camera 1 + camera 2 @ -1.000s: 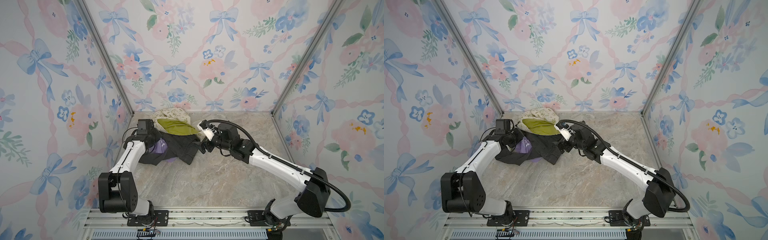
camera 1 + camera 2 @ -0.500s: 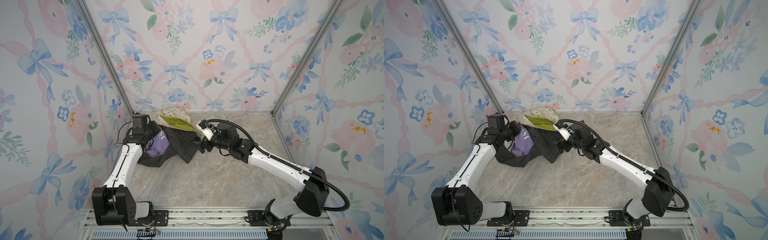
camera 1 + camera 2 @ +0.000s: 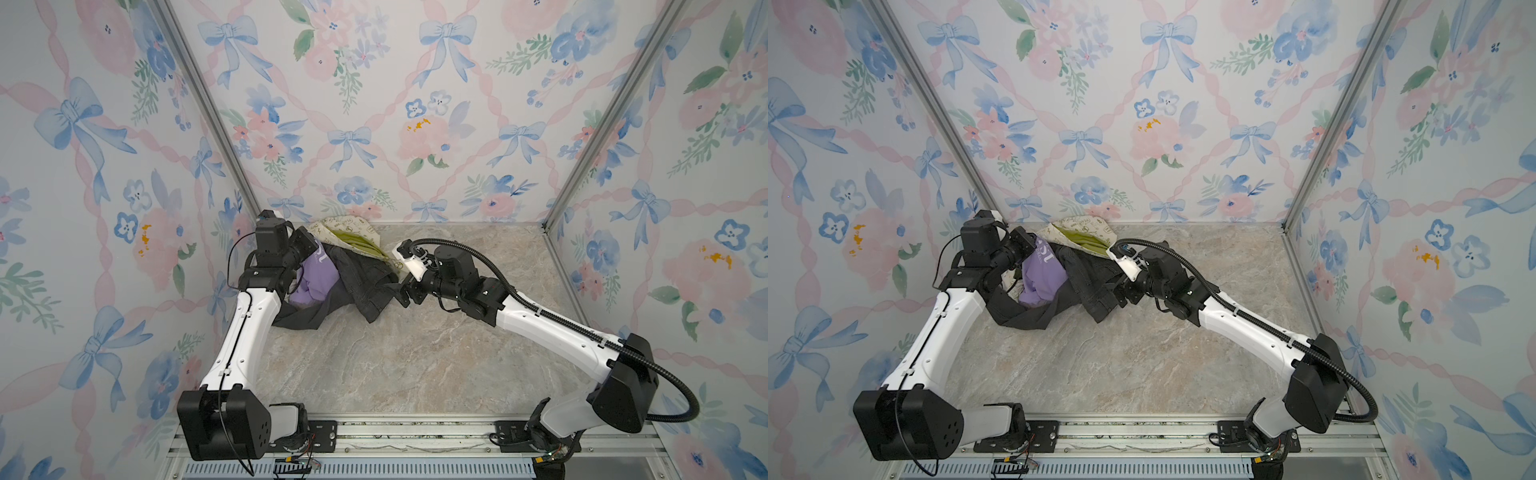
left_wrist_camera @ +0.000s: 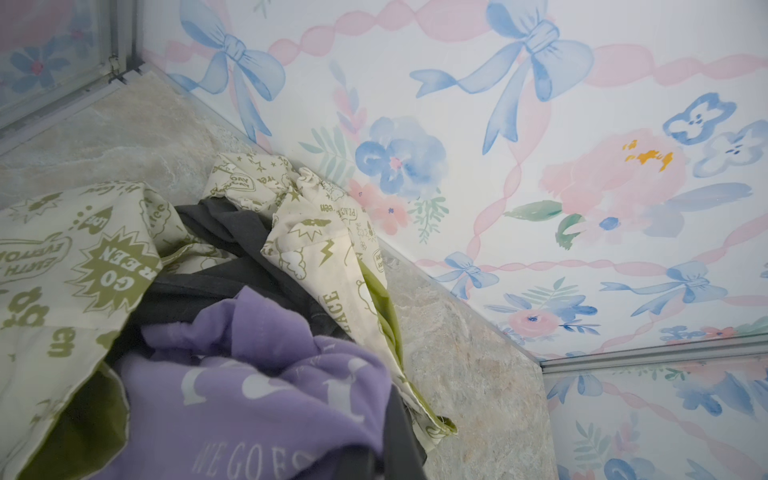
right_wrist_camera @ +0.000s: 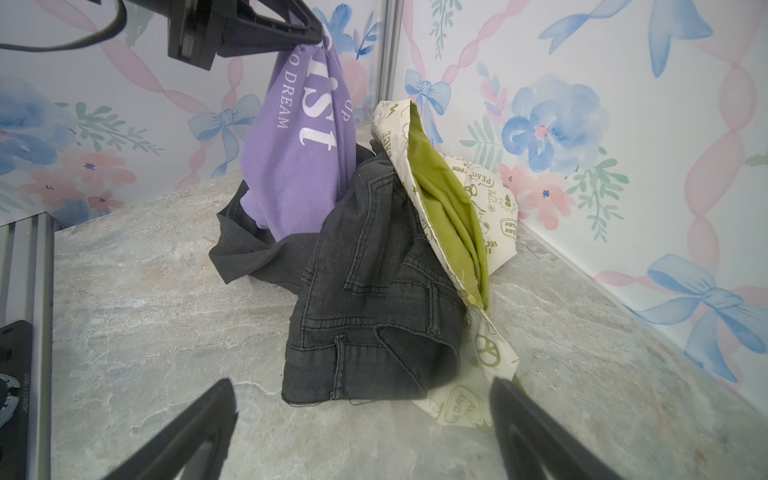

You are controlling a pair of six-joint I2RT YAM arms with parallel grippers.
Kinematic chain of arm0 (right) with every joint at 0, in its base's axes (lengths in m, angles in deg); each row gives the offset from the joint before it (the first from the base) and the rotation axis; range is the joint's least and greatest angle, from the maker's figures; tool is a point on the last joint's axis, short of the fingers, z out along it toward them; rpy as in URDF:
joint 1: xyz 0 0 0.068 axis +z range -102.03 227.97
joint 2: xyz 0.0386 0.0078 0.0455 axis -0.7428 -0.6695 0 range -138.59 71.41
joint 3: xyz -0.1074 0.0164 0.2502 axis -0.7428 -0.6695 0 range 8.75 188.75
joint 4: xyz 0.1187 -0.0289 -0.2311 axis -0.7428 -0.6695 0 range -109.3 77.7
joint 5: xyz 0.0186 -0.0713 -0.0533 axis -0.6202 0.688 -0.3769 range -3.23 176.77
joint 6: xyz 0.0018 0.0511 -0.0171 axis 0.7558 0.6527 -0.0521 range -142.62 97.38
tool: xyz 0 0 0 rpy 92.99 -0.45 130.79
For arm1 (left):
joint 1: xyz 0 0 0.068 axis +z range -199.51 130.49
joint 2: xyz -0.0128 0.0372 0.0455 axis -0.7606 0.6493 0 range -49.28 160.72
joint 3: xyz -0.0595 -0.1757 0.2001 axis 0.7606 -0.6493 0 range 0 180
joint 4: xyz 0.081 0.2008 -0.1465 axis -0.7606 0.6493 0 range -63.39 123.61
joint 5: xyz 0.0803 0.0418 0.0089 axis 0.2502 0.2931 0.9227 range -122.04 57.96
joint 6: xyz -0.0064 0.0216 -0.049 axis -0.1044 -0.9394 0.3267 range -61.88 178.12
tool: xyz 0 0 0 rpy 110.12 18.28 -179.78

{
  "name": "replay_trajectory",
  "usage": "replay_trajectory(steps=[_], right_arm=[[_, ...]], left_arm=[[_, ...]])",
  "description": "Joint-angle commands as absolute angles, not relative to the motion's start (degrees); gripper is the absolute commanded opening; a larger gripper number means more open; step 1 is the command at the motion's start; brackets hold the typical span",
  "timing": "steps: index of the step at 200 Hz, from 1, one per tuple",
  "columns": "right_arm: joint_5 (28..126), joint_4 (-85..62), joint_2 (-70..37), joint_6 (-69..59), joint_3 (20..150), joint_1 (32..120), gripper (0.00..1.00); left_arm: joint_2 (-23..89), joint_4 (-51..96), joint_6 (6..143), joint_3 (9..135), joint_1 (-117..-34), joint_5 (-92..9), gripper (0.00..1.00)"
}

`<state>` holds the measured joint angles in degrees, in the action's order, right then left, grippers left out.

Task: Pick out a specific cloth from the pile
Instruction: 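Lift the lavender shirt up out of the pile with the left gripper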

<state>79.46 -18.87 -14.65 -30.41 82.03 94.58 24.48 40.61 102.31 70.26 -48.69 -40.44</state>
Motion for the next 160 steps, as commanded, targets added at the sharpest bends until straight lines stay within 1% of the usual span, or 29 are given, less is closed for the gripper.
replay_trajectory(steps=[1, 81, 130, 160], right_arm=[[79.40, -20.01, -12.73, -30.83, 82.11, 95.26, 0.97], [80.45, -19.73, -11.29, -30.44, 80.57, 95.52, 0.97], [82.17, -19.13, -11.12, -30.84, 80.46, 95.52, 0.97], [84.93, -18.85, -10.53, -31.53, 80.30, 95.52, 0.97]], left_arm=[[21.53, 30.15, 103.37, 75.15, -48.70, -41.62, 0.00], [23.04, 25.55, 103.57, 81.91, -48.72, -44.31, 0.00], [24.45, 23.04, 104.59, 86.42, -48.81, -48.07, 0.00], [25.71, 19.60, 106.31, 87.62, -49.51, -51.69, 0.00]])
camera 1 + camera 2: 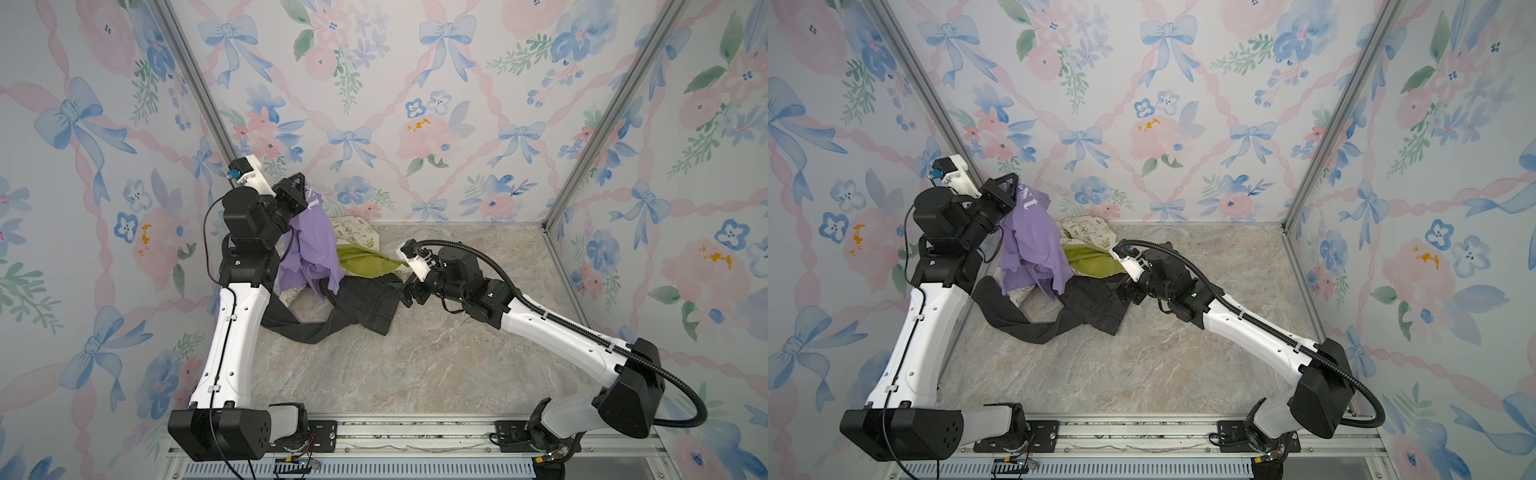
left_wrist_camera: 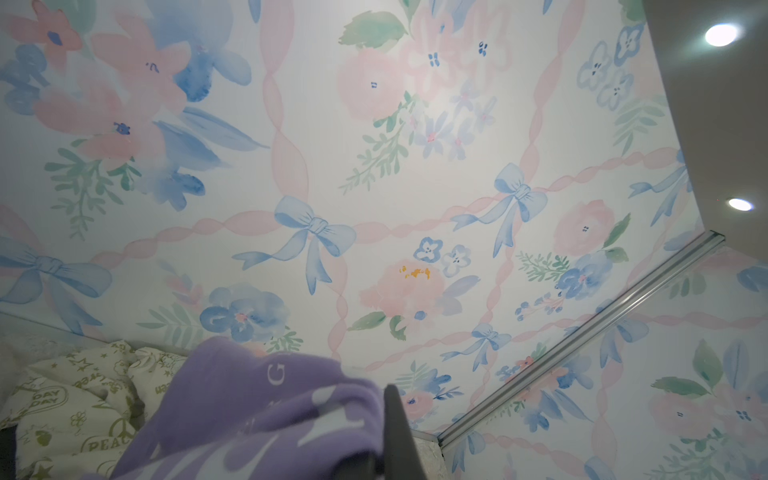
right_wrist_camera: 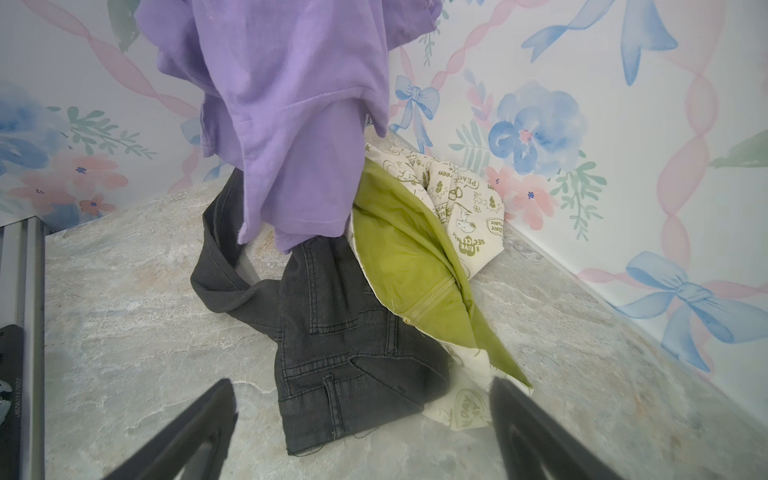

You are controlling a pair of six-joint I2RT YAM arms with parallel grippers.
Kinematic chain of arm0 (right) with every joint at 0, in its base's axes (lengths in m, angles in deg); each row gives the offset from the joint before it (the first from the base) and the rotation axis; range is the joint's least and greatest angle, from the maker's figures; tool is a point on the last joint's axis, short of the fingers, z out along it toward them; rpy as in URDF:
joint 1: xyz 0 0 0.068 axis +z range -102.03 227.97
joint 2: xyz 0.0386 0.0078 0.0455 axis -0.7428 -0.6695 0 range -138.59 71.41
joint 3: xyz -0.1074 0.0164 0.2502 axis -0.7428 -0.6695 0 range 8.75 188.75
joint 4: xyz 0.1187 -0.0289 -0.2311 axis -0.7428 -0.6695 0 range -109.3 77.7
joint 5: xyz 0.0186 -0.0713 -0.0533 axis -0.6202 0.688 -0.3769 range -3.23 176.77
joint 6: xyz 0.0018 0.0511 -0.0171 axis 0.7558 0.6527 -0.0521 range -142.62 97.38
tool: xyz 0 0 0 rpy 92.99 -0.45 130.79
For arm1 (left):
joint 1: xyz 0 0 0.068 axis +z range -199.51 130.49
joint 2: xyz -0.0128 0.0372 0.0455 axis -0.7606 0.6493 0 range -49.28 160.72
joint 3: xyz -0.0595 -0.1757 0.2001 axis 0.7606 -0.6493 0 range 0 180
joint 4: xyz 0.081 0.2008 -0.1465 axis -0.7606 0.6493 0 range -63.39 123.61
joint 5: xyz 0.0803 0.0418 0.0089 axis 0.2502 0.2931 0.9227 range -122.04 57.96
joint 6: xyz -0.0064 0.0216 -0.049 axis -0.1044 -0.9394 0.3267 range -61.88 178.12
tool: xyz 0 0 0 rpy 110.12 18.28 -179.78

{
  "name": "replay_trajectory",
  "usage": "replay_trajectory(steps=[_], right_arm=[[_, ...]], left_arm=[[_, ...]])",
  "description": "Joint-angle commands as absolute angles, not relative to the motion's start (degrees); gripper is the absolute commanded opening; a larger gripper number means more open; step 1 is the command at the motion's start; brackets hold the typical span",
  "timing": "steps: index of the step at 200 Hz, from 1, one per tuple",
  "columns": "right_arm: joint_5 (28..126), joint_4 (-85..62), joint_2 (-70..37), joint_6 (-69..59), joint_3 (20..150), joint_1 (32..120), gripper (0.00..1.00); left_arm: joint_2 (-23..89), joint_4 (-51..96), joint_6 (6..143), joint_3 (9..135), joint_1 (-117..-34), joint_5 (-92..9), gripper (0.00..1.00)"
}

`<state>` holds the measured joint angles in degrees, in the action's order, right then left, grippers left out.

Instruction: Pick out a specific cloth from the pile

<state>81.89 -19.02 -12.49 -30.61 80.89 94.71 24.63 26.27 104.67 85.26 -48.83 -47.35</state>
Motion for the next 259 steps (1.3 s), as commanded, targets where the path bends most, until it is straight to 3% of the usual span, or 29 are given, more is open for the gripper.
replay_trajectory(steps=[1, 100, 137, 157, 178, 203, 226, 259], right_arm=[[85.01, -18.87, -10.51, -31.56, 80.25, 95.56, 0.97], [94.99, -21.48, -8.07, -26.45, 80.80, 91.82, 0.97], [99.56, -22.78, -5.63, -23.08, 80.09, 88.67, 0.97], [102.23, -21.61, -4.10, -22.65, 78.96, 87.21, 0.97], [103.26, -21.00, -3.30, -22.12, 78.62, 86.01, 0.97], [103.27, -20.98, -4.04, -20.22, 79.15, 85.54, 0.97], [102.95, -20.40, -5.34, -17.40, 79.80, 85.75, 0.97], [102.83, -18.56, -7.95, -16.41, 80.95, 87.05, 0.97]], left_arm=[[25.75, 19.46, 106.39, 87.67, -49.56, -51.84, 0.00], [33.71, 17.56, 106.04, 87.22, -61.11, -57.78, 0.00], [36.53, 24.16, 100.01, 84.82, -68.22, -52.80, 0.00], [39.30, 33.04, 92.87, 87.31, -72.61, -49.04, 0.19], [41.92, 41.48, 87.56, 90.50, -74.71, -45.49, 0.60], [41.94, 46.72, 83.20, 92.08, -74.73, -39.50, 0.96], [38.87, 47.05, 81.24, 90.35, -73.44, -32.51, 0.98], [35.54, 47.08, 82.20, 87.12, -67.48, -34.85, 0.98]])
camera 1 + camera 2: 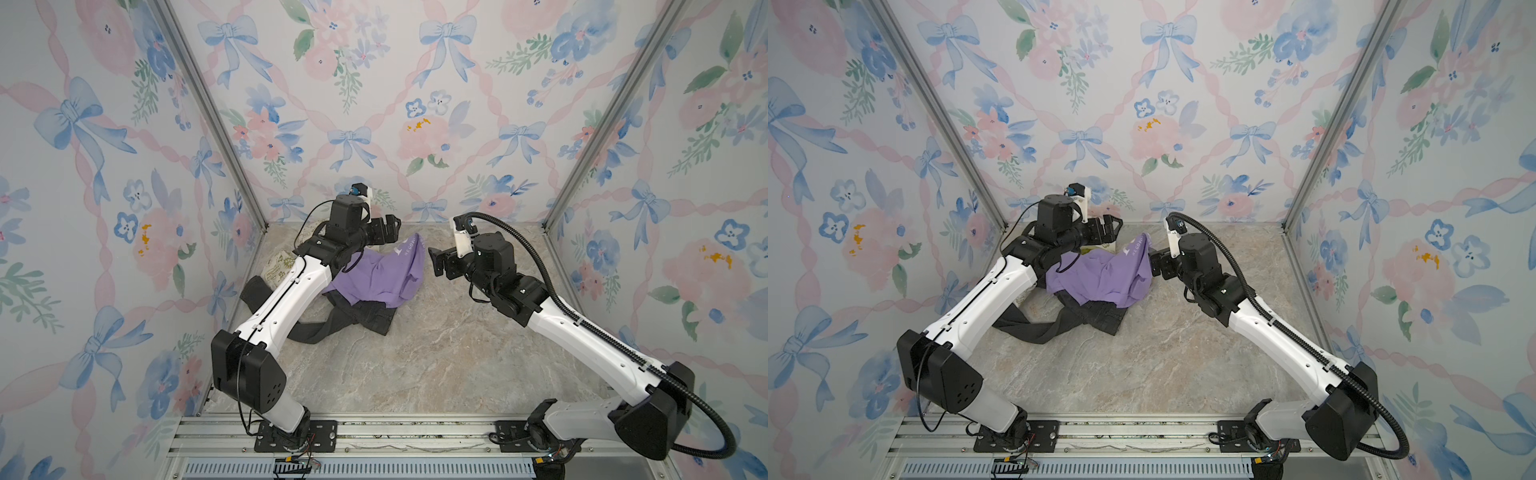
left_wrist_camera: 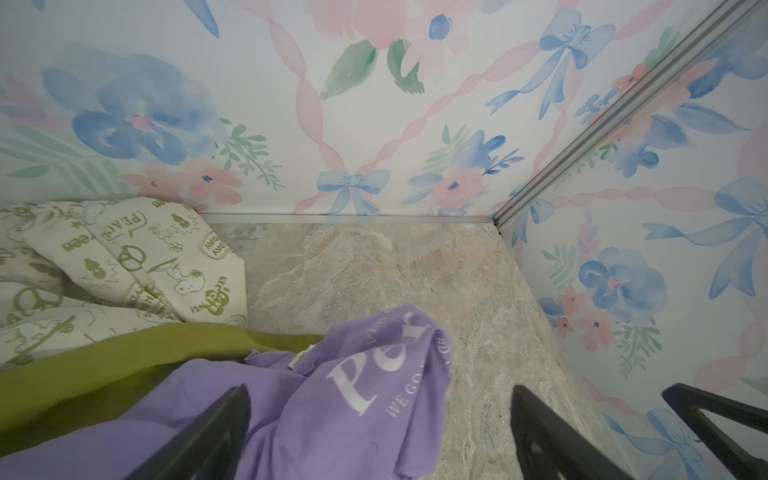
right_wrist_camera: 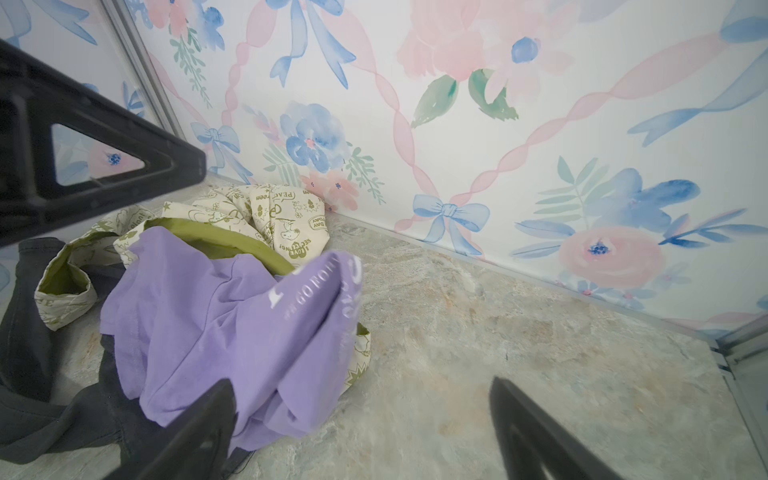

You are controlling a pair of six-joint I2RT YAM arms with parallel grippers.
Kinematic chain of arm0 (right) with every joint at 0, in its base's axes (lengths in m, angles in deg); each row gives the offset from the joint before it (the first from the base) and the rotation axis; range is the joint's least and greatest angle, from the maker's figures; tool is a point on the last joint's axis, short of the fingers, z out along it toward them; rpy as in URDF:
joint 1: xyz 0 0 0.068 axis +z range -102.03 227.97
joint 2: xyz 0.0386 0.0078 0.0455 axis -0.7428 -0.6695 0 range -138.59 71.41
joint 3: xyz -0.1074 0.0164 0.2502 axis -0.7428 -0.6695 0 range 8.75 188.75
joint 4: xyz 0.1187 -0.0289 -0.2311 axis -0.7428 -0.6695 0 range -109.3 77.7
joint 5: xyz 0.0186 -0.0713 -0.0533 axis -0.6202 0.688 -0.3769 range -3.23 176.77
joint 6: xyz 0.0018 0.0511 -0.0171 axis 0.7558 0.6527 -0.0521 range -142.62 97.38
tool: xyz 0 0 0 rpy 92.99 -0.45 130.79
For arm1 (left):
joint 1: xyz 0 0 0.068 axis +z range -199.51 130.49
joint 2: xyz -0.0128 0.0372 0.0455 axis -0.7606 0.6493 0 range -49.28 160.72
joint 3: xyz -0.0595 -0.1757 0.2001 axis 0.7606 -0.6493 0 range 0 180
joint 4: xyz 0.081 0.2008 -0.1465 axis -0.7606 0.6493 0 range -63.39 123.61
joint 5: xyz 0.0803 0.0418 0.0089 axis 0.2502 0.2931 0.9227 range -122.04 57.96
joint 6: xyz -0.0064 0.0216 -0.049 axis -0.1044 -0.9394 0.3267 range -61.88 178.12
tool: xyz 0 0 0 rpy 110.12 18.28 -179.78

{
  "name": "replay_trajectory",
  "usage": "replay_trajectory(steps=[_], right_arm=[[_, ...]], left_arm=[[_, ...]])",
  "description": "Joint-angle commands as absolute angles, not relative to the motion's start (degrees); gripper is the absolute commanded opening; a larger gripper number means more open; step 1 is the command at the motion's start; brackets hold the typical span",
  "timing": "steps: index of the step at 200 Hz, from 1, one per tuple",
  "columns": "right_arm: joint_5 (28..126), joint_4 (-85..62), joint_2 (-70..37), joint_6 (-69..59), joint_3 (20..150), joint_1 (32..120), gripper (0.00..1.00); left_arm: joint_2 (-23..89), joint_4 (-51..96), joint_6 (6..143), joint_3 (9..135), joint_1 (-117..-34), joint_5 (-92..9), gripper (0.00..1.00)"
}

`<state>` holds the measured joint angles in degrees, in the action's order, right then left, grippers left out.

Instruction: Pick out a specific cloth from the pile

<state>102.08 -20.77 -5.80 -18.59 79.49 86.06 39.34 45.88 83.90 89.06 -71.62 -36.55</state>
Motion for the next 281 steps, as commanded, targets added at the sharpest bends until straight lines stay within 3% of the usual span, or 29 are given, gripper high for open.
replay_trajectory(steps=[1, 71, 138, 214, 281], right_arm=[[102.85, -18.51, -8.04, -16.39, 80.98, 87.07, 0.97], [99.14, -17.10, -17.33, -17.31, 88.94, 89.29, 0.97], [97.43, -17.24, -21.14, -18.01, 92.34, 91.90, 0.97], [98.06, -18.54, -17.86, -18.01, 89.45, 91.91, 0.97], [99.20, -19.08, -15.59, -19.47, 87.77, 91.87, 0.97]], left_arm=[[35.41, 47.08, 82.38, 86.98, -67.20, -34.90, 0.98], [29.14, 47.04, 92.93, 74.14, -57.19, -35.22, 0.93], [33.80, 47.09, 97.96, 69.05, -57.62, -41.31, 0.81], [41.19, 47.02, 98.36, 70.94, -62.04, -40.15, 0.77], [49.61, 47.41, 99.23, 76.54, -63.30, -42.20, 0.49]])
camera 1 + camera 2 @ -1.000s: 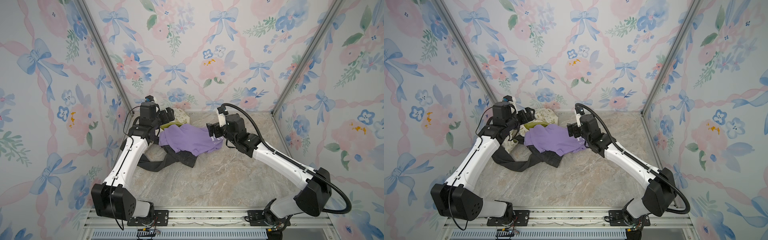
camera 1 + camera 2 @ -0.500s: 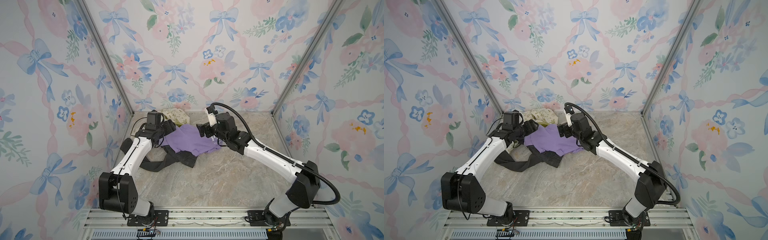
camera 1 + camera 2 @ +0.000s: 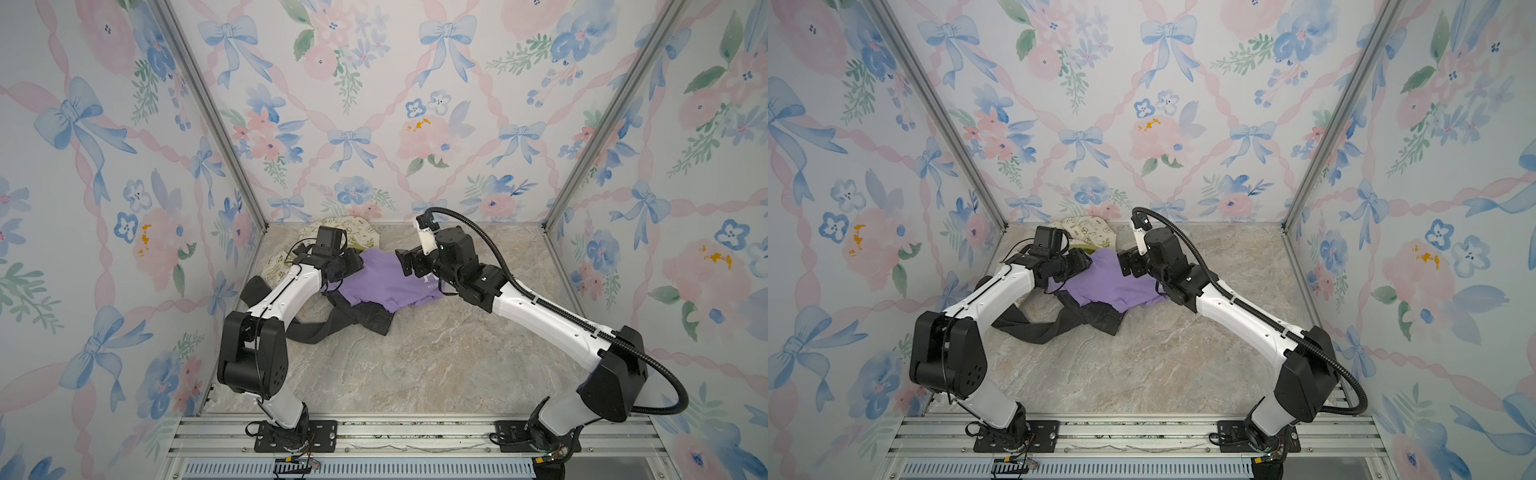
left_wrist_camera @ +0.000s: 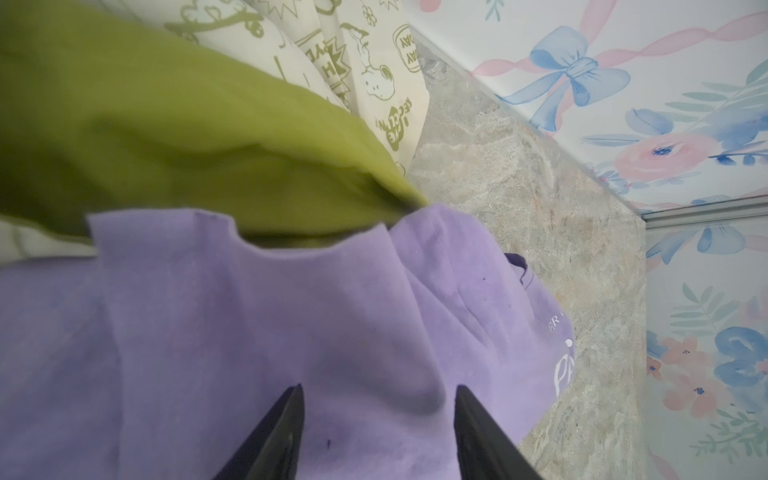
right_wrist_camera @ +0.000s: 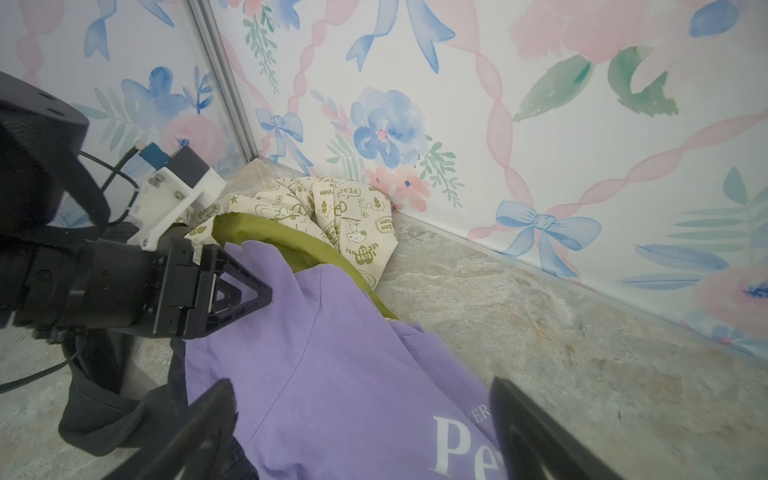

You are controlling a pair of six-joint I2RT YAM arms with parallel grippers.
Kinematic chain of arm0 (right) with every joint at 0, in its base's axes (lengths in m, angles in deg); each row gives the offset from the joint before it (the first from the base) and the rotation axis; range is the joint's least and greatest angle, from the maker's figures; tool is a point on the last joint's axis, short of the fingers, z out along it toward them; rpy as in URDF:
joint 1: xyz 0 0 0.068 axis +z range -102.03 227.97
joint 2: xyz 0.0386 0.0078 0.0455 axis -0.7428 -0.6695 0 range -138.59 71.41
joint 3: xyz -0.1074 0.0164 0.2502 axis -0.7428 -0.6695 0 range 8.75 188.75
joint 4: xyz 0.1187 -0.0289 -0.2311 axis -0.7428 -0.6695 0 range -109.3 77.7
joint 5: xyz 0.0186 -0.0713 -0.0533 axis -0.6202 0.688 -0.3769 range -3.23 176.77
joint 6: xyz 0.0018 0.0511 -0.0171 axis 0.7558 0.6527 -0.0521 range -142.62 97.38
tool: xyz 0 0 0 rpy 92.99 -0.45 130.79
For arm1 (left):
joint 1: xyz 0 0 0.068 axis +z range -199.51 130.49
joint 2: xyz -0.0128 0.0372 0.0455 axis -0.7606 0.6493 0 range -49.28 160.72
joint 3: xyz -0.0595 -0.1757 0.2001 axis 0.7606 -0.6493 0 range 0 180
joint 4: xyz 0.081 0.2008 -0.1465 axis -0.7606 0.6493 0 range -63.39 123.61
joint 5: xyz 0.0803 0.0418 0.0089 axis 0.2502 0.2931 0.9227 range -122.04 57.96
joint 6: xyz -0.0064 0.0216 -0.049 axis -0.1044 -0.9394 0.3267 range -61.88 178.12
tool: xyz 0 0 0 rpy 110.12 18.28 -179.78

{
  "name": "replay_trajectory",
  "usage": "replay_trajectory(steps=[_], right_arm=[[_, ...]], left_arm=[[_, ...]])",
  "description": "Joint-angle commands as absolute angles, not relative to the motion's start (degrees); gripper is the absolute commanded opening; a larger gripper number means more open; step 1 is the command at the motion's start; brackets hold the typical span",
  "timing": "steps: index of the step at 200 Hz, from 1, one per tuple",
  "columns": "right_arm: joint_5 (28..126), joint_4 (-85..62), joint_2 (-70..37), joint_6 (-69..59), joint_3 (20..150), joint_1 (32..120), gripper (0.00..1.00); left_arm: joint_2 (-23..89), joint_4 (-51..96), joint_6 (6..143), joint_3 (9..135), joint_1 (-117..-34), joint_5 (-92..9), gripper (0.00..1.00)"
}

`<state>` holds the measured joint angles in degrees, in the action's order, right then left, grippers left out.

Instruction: Pick out a specific cloth from the pile

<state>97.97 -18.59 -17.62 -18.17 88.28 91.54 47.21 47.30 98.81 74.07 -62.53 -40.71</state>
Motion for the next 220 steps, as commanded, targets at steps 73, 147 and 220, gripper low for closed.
replay_trajectory(steps=[73, 147, 220], right_arm=[[98.55, -19.54, -16.13, -20.51, 88.38, 91.65, 0.97], [97.09, -19.61, -15.78, -20.60, 88.04, 90.91, 0.97], [87.25, -18.72, -16.16, -20.79, 89.14, 89.57, 0.97]], left_arm=[[52.78, 47.38, 100.37, 80.14, -64.48, -46.92, 0.00], [47.66, 47.18, 97.10, 89.70, -65.59, -47.16, 0.00], [45.47, 45.69, 94.78, 95.82, -66.78, -55.91, 0.00]])
